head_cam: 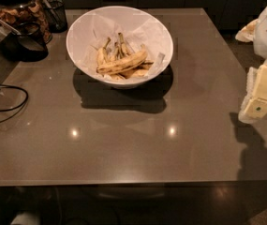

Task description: Pick banana from white bowl

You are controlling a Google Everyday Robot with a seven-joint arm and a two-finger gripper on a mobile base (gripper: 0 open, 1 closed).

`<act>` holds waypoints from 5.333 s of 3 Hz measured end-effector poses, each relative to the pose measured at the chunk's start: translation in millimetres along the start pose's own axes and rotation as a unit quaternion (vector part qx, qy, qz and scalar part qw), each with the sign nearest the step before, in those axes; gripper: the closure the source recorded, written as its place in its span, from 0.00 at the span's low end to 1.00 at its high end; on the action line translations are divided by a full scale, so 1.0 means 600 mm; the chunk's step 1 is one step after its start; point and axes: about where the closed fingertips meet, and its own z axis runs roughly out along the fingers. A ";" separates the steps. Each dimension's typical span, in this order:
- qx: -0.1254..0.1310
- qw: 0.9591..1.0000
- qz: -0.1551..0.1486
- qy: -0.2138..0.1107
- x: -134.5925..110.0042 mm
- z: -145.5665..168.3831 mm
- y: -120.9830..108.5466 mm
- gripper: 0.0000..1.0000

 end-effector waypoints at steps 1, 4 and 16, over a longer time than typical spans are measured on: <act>0.000 1.000 0.000 0.000 0.000 0.000 0.000 0.00; -0.015 0.991 -0.119 0.055 -0.127 0.020 -0.062 0.00; -0.074 0.975 -0.203 -0.054 -0.364 0.198 -0.217 0.25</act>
Offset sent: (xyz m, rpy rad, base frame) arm 0.0445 0.0534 0.0242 -0.1629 0.0654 0.1896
